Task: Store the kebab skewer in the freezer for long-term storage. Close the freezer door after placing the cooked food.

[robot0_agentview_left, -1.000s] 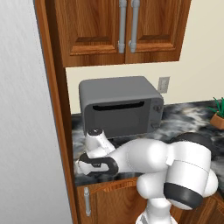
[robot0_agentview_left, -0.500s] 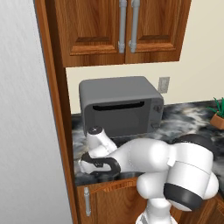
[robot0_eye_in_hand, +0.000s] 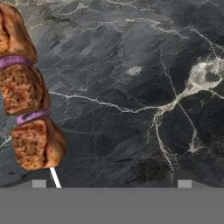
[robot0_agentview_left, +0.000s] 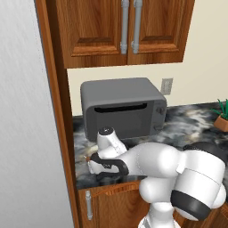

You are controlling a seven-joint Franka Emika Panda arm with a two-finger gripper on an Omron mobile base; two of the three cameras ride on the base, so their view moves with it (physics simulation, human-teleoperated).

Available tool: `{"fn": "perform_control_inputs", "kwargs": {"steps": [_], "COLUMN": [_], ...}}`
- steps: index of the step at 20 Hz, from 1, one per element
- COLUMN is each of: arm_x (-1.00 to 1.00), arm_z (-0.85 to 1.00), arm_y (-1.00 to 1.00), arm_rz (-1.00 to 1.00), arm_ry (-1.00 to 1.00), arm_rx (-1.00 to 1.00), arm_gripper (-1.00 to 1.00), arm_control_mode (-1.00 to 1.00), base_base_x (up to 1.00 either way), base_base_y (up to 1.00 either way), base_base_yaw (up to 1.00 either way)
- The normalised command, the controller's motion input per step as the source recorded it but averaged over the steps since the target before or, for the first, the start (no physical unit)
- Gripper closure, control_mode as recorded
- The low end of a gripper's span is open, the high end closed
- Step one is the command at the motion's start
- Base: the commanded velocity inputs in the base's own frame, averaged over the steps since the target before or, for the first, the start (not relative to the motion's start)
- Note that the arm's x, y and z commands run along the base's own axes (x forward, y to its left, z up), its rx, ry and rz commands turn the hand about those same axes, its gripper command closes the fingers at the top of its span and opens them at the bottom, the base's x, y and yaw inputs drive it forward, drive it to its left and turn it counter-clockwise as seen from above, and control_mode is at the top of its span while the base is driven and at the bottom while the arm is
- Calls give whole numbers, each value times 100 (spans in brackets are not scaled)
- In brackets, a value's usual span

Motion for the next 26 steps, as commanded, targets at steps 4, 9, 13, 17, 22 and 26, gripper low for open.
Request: {"fn": "perform_control_inputs", "kwargs": {"steps": [4,9,13,17,22,26], "arm_x": [0,0,0,2,14,5], "arm_z": [0,0,0,0,0,0], "arm_y": [8,13,23,19,15,0], "arm_rz": [7,11,14,13,8,0], "arm_ry": [-3,-2,0,0,0,-1], "arm_rx": [0,0,0,0,0,0], "arm_gripper": [-100,-100,-100,-100,-100,-100], "arm_control_mode": [-100,-100,-100,-100,-100,-100], "base_base_x": [0,0,0,0,0,0], "base_base_y": [0,0,0,0,0,0], "base_base_yaw": [0,0,0,0,0,0]}}
